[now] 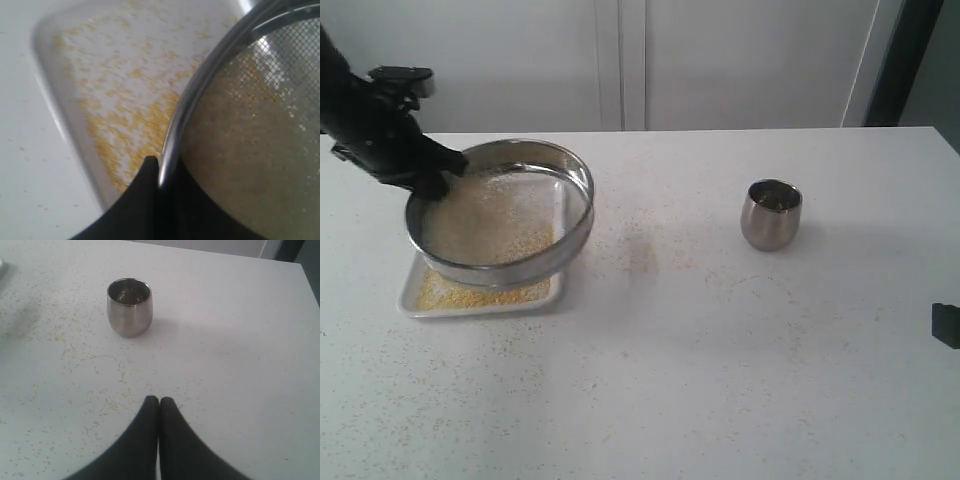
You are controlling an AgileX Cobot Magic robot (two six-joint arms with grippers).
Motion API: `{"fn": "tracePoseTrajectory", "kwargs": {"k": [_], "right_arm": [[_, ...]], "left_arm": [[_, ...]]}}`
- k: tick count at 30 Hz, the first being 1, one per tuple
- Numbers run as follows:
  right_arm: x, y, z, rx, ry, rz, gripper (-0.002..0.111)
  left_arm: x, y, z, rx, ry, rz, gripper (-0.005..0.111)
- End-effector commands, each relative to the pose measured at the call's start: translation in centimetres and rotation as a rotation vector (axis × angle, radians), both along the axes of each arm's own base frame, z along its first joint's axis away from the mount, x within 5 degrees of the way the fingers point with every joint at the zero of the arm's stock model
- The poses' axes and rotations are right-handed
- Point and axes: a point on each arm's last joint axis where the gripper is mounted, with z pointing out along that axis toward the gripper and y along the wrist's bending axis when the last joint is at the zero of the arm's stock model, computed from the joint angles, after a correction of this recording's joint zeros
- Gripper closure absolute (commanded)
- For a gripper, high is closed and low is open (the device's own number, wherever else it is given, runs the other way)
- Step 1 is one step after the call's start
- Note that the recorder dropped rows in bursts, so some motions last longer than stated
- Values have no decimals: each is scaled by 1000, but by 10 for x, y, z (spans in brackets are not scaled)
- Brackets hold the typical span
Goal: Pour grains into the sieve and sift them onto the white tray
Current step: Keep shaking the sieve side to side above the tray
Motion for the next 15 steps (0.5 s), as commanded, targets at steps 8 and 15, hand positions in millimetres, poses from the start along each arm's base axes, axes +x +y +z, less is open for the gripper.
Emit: {"fn": "tracePoseTrajectory", "kwargs": {"k": [8,15], "right_arm": [[1,-1,2,-3,-14,-3,108],[1,0,2,-3,-12,-2,108]], "left_arm": [[-4,17,9,-126,23,-27,107],[-4,85,7,-72,78,281,107]]}}
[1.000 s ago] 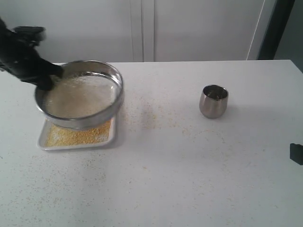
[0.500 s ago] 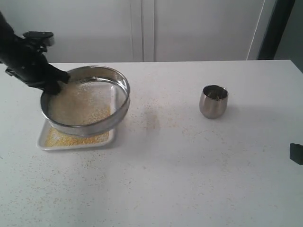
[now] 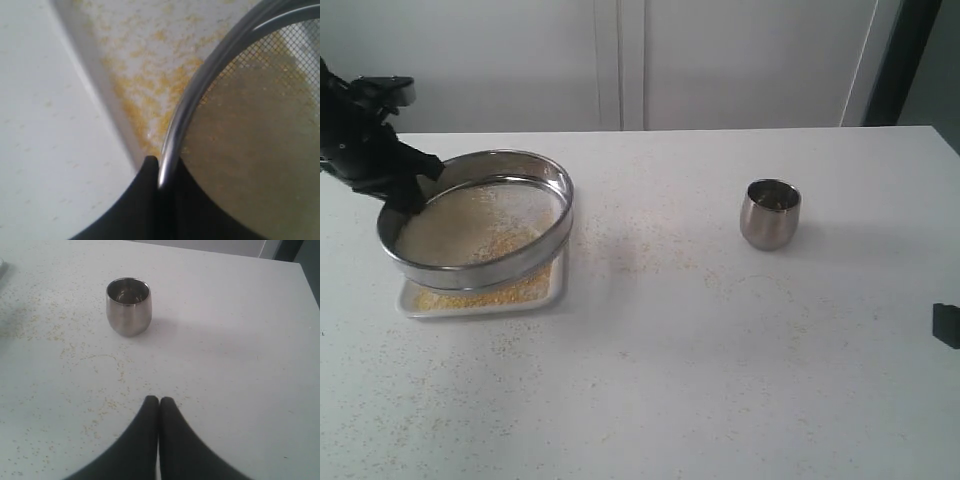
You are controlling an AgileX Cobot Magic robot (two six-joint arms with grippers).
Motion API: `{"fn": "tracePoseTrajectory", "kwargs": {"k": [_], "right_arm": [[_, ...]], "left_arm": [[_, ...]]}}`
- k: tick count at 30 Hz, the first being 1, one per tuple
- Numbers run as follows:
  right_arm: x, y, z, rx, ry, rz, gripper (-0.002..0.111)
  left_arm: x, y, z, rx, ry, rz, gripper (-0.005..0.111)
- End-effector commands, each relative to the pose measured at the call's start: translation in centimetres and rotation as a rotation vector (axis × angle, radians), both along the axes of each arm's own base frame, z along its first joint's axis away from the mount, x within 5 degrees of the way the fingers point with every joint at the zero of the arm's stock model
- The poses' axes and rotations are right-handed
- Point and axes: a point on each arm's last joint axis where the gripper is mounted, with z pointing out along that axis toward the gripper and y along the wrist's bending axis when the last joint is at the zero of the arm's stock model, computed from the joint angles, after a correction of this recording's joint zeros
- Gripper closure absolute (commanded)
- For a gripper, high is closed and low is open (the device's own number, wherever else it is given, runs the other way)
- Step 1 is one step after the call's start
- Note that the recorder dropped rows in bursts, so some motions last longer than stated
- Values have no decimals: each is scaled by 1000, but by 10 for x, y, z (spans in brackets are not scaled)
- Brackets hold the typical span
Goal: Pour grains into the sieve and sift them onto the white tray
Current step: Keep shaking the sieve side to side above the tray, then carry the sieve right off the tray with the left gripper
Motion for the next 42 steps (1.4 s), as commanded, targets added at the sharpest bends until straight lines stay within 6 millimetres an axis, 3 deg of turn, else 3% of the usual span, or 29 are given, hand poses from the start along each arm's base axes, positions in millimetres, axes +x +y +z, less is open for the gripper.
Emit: {"fn": "tracePoseTrajectory", "kwargs": {"k": [1,3,7,8,10,12,13,15,19,23,27,34,42], "right_arm": [[1,-1,2,-3,-14,-3,108],[1,-1,2,-3,-14,-3,108],[1,-1,2,-3,-14,-3,108],[1,-1,2,-3,-14,-3,108],[1,-1,2,-3,-14,-3,108],[1,-1,2,-3,-14,-3,108],[1,0,2,-3,-12,-2,108],[1,0,2,-3,-12,-2,108],[1,-1,2,-3,-14,-3,108],[1,-1,2,-3,-14,-3,108],[1,-1,2,-3,-14,-3,108],[1,-1,2,-3,-14,-3,108],[1,-1,2,-3,-14,-3,108]], "left_arm": [[1,54,9,-96,-19,214,107],[3,39,11,-130,-40,155,107],[-2,-27,9,26,-60,-98,107],[-3,-25,9,92,-63,-94,107],[1,4,11,146,-64,70,107],[1,32,11,31,-31,201,107],[-1,33,11,-36,-22,145,107],[-6,19,8,-77,-7,-16,107],[-10,-23,3,-14,-16,-126,107],[-14,-33,8,-44,-15,-141,107],[-23,-42,33,-43,-76,-169,107],[-49,-126,37,13,-128,-441,107],[-70,-190,26,9,-172,-592,107]]}}
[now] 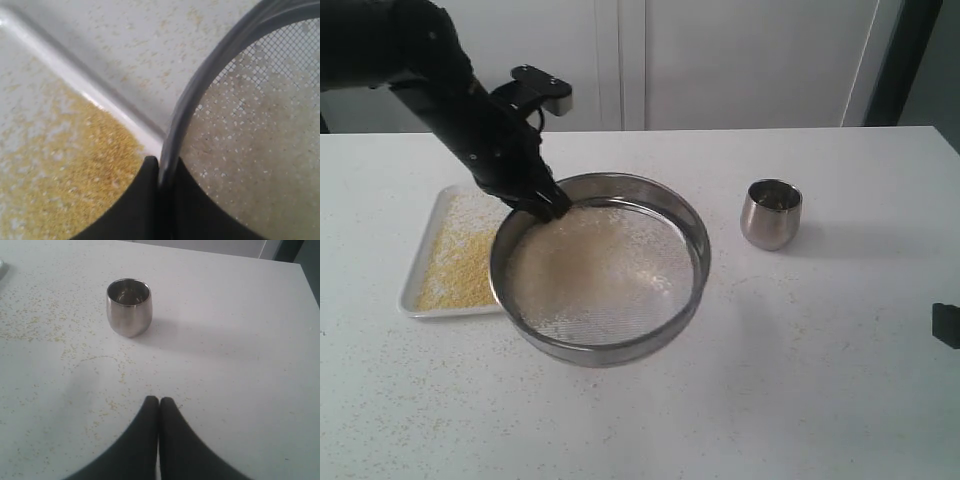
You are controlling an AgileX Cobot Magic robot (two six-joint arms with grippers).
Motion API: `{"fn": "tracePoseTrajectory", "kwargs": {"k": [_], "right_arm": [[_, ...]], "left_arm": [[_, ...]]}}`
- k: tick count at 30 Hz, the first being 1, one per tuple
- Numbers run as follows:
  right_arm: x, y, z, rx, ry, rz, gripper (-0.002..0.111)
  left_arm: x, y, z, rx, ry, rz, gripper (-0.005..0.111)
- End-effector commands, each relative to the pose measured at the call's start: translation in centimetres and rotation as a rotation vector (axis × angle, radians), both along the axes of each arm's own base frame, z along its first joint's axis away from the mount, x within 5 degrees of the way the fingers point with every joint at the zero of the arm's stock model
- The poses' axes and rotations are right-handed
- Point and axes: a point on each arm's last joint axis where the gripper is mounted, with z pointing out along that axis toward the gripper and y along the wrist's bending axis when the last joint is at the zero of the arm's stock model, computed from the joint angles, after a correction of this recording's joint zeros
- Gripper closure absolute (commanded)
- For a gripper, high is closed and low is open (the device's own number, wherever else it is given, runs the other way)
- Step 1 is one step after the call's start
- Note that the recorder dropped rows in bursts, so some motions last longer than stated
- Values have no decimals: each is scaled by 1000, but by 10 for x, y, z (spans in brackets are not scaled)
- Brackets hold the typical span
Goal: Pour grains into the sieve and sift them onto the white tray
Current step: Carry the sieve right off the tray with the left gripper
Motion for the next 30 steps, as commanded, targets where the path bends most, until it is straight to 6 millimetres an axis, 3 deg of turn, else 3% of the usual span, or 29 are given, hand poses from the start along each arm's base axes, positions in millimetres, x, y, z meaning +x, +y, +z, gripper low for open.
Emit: {"fn": "tracePoseTrajectory", "kwargs": {"k": [1,7,13,30], "right_arm": [[1,-1,2,-3,-14,-3,108],[1,-1,2,-3,-14,-3,108],[1,-1,2,-3,-14,-3,108],[1,-1,2,-3,-14,-3,108]], "left_arm": [[-12,-32,-3,-31,12,-63,107],[-9,-61,-13,-51,48,-52,107],[3,-77,-26,-46,104,-45,107],[26,-94,-69,-63,115,2,107]]}}
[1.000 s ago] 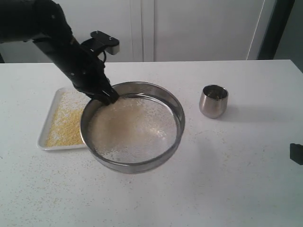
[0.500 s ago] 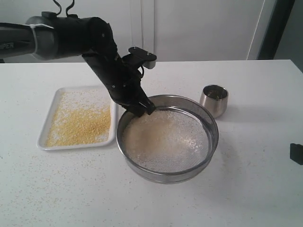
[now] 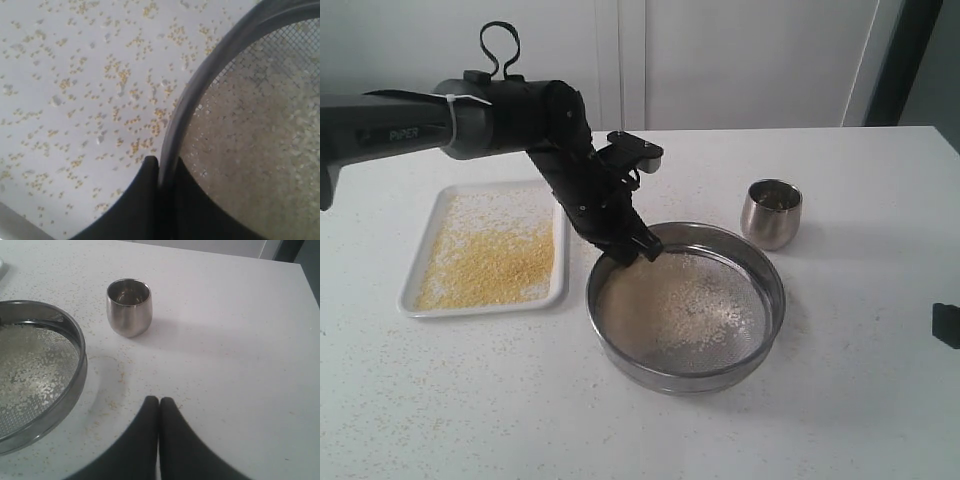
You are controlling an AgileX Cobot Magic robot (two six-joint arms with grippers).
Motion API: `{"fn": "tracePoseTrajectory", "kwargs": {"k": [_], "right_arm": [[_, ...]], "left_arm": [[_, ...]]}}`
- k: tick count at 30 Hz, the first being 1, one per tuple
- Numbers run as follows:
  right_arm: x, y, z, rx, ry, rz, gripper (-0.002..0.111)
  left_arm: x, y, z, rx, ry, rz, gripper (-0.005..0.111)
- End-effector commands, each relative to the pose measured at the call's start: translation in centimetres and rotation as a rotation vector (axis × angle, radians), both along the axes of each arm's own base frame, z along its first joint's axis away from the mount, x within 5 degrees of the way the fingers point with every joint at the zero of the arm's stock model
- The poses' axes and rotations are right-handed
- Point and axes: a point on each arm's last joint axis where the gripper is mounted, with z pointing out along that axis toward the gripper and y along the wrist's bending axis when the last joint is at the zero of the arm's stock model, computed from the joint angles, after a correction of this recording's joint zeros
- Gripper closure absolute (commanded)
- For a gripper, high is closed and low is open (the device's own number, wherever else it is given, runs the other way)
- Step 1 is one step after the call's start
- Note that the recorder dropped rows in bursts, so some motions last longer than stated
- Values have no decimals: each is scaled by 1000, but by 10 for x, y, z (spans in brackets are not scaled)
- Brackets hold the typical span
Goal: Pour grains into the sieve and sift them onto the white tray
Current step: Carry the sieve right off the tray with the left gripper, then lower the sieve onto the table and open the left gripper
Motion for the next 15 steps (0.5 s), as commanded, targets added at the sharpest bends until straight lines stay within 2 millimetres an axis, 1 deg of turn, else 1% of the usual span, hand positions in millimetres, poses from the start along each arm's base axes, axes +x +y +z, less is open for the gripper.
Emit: {"fn": "tracePoseTrajectory", "kwargs": {"k": [1,7,12,14,15], "right_arm": [[1,-1,2,-3,-14,-3,108],[1,-1,2,-3,-14,-3,108],[1,-1,2,-3,-14,-3,108],[1,-1,2,-3,-14,-3,108],[1,-1,2,-3,-14,-3,108]], "left_arm": [[1,-6,2,-52,5,33,107],[3,-8,-15,-42,35,40,107],[4,-8,-20,-42,39,43,106],[4,-8,-22,-40,41,44,100],[5,-8,-23,-39,43,44,94]]}}
